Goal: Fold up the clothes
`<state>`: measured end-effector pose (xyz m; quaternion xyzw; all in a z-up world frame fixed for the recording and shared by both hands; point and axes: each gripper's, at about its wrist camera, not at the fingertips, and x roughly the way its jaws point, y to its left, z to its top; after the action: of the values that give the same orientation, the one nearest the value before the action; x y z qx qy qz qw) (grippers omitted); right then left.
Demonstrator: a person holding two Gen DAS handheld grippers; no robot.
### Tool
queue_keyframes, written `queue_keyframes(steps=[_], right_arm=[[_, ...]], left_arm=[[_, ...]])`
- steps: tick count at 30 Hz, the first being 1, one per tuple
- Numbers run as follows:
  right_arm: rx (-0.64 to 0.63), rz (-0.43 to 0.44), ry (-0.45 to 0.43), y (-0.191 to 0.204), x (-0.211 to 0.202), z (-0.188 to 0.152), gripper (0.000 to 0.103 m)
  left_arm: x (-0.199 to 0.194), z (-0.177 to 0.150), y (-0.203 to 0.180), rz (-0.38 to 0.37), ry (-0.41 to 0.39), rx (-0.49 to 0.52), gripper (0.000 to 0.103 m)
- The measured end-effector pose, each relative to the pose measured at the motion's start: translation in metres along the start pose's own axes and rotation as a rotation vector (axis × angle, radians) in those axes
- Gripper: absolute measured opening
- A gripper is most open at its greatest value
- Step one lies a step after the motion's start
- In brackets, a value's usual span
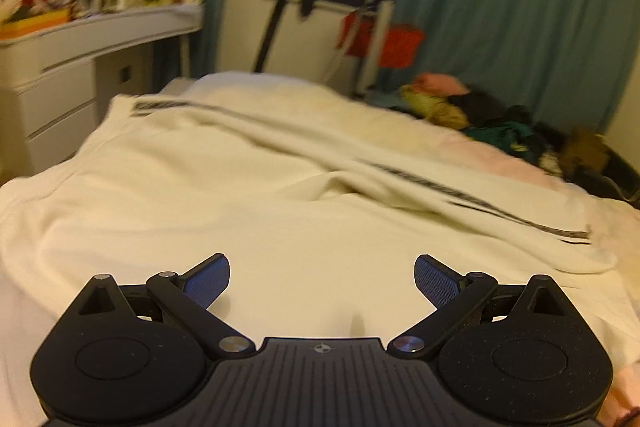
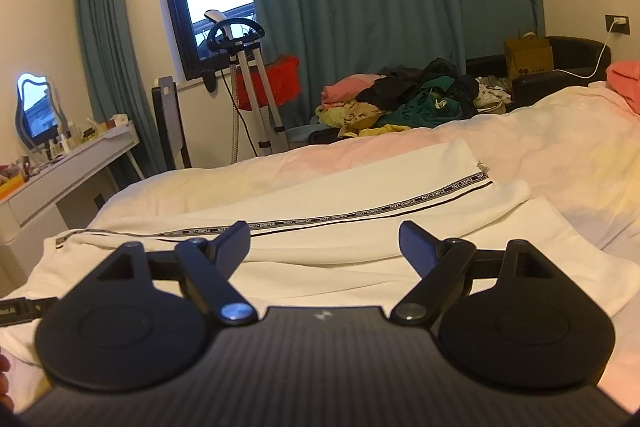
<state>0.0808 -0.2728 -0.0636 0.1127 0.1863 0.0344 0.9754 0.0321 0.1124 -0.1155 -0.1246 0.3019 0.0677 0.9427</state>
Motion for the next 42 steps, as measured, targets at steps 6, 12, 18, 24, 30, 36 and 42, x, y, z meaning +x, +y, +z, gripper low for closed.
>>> queue_keyframes(steps=[6, 12, 18, 24, 30, 36, 42], right_arm=[[0.034, -0.035, 0.065, -0.01, 0.007, -0.005, 0.083], [0.109, -0.039, 0.141, -0.025, 0.021, -0.011, 0.083], [0.153, -0.024, 0.151, -0.033, 0.025, -0.013, 0.083], [0.267, -0.034, 0.147, -0.064, 0.021, -0.01, 0.083], [0.473, -0.169, 0.089, -0.128, 0.004, -0.009, 0.083], [0.824, -0.244, 0.108, -0.195, -0.004, -0.042, 0.083], [0.965, -0.421, 0.095, -0.214, -0.011, -0.063, 0.084]], left_arm=[[0.003, 0.033, 0.044, 0.089, 0.085, -0.1, 0.1], [0.002, 0.047, 0.143, 0.133, 0.295, -0.523, 0.1], [0.001, 0.024, 0.21, 0.151, 0.376, -0.801, 0.096], [0.011, 0.015, 0.225, 0.124, 0.322, -0.877, 0.085], [-0.008, 0.024, 0.218, -0.044, 0.109, -0.83, 0.06], [-0.018, 0.007, 0.24, -0.135, 0.066, -1.001, 0.059], [0.0, -0.005, 0.247, -0.02, 0.248, -1.04, 0.059]])
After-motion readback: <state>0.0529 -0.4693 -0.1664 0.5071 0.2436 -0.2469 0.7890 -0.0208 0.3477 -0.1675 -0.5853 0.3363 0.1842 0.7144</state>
